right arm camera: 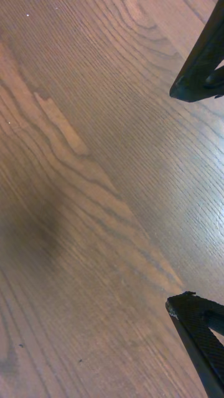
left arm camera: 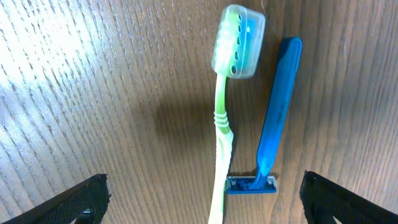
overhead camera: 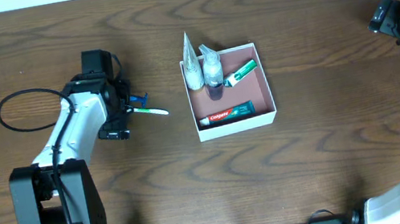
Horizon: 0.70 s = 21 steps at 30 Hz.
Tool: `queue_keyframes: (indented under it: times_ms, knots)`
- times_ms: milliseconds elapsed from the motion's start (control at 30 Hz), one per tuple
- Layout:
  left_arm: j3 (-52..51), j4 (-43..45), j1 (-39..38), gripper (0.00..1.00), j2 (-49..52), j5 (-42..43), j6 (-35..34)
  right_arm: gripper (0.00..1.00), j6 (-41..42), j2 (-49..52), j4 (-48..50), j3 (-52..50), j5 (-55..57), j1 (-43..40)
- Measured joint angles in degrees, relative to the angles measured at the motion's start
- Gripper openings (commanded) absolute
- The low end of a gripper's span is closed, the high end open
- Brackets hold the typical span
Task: Pack container
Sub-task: 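Close the left gripper on the toothbrush handle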
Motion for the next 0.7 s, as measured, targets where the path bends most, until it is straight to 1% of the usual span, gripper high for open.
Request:
queue_keyframes:
  times_ms: [233, 400, 500, 700]
  knots:
    - [0.00, -0.61, -1.05, 0.98, 0.52, -0.39, -2.58, 0.99, 0.02, 0.00, 0.00, 0.00, 0.00, 0.00]
    - [0.00, -0.70, -1.09, 0.98, 4.68, -0.50, -3.98, 0.99, 0.00, 0.00, 0.00, 0.00, 0.00, 0.00]
    - [0.55, -1.18, -1.09, 0.98, 7.52, -0.55, -4.35, 0.99, 0.00, 0.00, -0.02, 0.00, 0.00, 0.00]
    - [1.11, -0.90, -1.09, 0.98, 8.00, -0.63, -4.13, 0.99, 0.00, 0.00, 0.00, 0.00, 0.00, 0.00]
